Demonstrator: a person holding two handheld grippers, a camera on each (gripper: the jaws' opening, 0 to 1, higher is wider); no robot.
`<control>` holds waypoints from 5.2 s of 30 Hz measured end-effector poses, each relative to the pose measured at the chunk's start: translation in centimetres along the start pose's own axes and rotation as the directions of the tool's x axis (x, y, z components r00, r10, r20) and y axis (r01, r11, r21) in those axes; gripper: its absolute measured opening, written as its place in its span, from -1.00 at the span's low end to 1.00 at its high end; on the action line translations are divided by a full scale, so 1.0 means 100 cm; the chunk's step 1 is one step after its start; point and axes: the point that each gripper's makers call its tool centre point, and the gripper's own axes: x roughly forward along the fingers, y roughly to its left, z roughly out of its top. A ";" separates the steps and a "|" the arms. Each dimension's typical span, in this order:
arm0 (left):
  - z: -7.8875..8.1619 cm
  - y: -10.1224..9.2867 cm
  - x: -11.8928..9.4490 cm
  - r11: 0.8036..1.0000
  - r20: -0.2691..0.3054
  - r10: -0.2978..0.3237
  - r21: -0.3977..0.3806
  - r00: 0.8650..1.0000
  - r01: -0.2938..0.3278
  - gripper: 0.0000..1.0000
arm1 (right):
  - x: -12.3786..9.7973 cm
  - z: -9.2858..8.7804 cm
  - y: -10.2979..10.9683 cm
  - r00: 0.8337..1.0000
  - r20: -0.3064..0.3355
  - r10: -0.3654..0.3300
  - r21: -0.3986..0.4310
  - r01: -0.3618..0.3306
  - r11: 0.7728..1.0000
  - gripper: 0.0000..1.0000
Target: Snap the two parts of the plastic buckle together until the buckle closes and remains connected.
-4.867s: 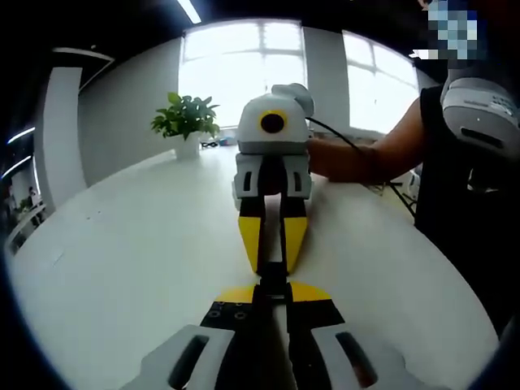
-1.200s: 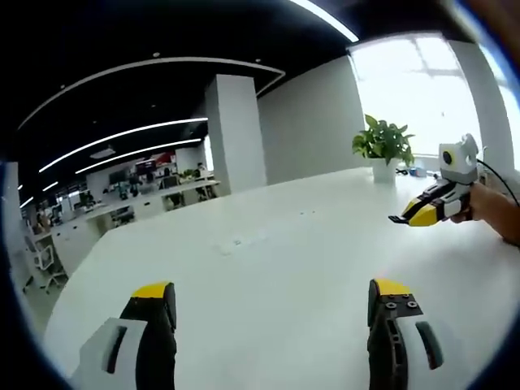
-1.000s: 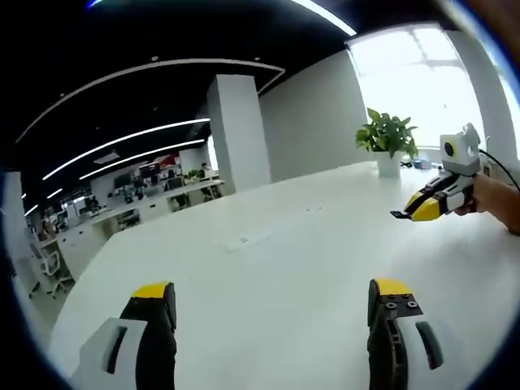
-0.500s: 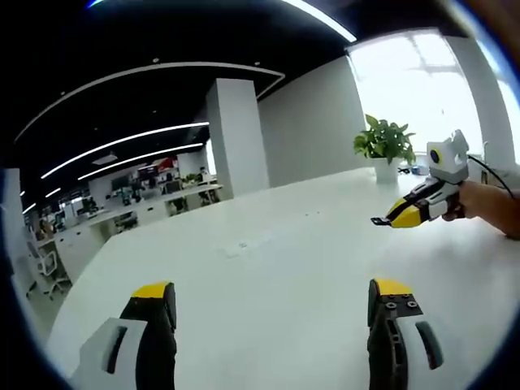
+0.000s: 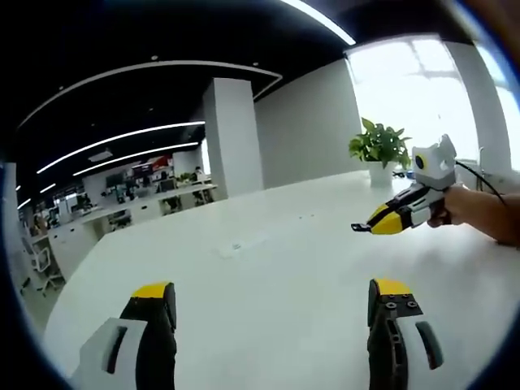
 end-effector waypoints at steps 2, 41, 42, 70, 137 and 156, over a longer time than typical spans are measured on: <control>0.000 0.000 0.000 1.000 0.001 0.000 -0.001 1.000 0.000 0.99 | 0.002 -0.001 0.000 1.000 -0.002 -0.001 -0.002 0.001 1.000 -0.78; -0.006 -0.005 0.002 1.000 -0.018 -0.023 0.010 1.000 0.023 0.99 | 0.047 -0.002 -0.018 0.999 -0.039 -0.001 -0.008 0.001 1.000 -0.78; -0.007 -0.004 0.003 1.000 -0.024 -0.022 0.011 0.999 0.023 0.99 | 0.049 -0.002 -0.018 0.999 -0.040 -0.001 -0.008 0.001 1.000 -0.78; -0.011 -0.008 0.005 0.999 -0.033 -0.045 0.009 0.998 0.046 0.99 | 0.105 0.007 -0.038 0.996 -0.084 -0.028 0.002 0.029 1.000 -0.78; -0.023 -0.013 0.003 0.999 -0.057 -0.051 0.005 0.997 0.051 0.99 | 0.137 -0.004 -0.045 0.984 -0.157 0.083 -0.033 -0.089 0.995 0.35; -0.020 -0.015 -0.001 0.999 -0.038 -0.048 -0.017 0.998 0.048 0.99 | 0.120 0.031 -0.055 0.999 -0.039 -0.002 -0.032 0.001 0.999 1.00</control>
